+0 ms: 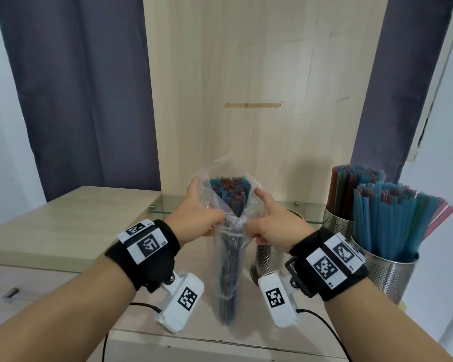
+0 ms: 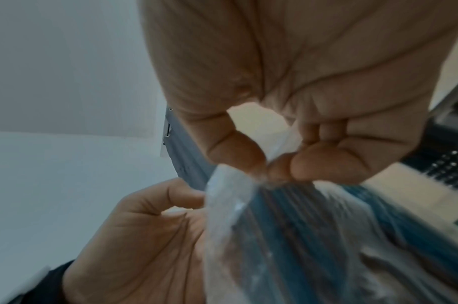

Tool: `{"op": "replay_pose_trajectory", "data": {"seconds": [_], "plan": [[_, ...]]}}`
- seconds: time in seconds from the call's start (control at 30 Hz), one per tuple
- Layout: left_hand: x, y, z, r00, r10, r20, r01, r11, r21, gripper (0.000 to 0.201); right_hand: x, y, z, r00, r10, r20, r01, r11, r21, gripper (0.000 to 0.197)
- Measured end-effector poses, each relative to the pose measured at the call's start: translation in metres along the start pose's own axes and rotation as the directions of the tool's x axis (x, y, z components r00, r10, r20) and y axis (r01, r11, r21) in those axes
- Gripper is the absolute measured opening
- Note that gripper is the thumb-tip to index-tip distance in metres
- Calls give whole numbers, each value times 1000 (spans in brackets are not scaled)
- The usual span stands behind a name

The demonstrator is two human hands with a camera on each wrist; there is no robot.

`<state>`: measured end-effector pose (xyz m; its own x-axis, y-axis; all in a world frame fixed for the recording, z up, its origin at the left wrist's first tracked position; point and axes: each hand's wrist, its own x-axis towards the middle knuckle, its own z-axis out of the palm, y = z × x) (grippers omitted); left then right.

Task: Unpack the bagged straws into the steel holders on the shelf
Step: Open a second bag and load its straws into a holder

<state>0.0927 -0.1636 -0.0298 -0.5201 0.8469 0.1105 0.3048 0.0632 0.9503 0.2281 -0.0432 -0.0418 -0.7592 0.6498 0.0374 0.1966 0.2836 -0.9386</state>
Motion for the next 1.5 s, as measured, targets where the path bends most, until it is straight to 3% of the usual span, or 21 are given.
{"op": "replay_pose_trajectory", "data": {"seconds": [0.1, 0.23, 0.3, 0.43, 0.53, 0.63, 0.83, 0.93, 1.13, 1.2, 1.3, 1.4, 1.5], "plan": [[6, -9, -3, 1000, -16, -15, 16, 999, -50, 89, 4, 0, -2, 1000, -6, -5, 6, 1000, 26, 91], [3, -8, -6, 996, -29, 85, 24, 999, 49, 93, 20, -1, -3, 951, -179, -253, 116, 963, -243, 71], [0, -6, -5, 995, -6, 101, -6, 993, 117, 100, 22, -4, 1, 925, -251, -284, 174, 947, -270, 72], [-1, -4, -4, 984, 158, 78, -175, 934, 311, 125, 18, -8, 1, 972, -205, -115, 185, 969, -163, 105], [9, -3, -11, 983, 182, -22, -149, 866, 478, 116, 8, -13, -2, 987, -141, 82, 153, 973, -174, 120], [26, -4, -16, 986, 163, 19, -161, 938, 307, 116, 7, -17, -7, 982, -79, 171, 122, 959, -257, 122], [41, -4, -14, 986, 160, -56, -162, 986, -37, 73, 24, -27, -11, 977, 1, 215, 81, 924, -374, 138], [43, -13, -12, 985, 133, -110, -146, 983, -113, 61, 29, -26, -12, 971, -33, 238, 113, 937, -330, 141], [46, -34, -17, 982, 112, -150, -130, 985, -113, 44, 26, -23, -18, 965, -16, 261, 106, 936, -335, 126], [46, -37, -18, 991, 53, -119, -77, 974, -211, 44, 27, -26, -19, 961, 12, 276, 96, 923, -373, 117], [45, -39, -17, 996, 13, -92, -48, 920, -389, 37, 27, -28, -19, 966, 60, 250, 58, 896, -441, 122], [42, -44, -12, 993, 66, -98, -101, 910, -403, 42, 25, -21, -19, 951, 52, 305, 68, 926, -371, 123], [37, -47, -9, 968, 202, -151, -240, 923, -301, 46, 19, -12, -12, 955, -4, 297, 92, 954, -284, 128]]}}
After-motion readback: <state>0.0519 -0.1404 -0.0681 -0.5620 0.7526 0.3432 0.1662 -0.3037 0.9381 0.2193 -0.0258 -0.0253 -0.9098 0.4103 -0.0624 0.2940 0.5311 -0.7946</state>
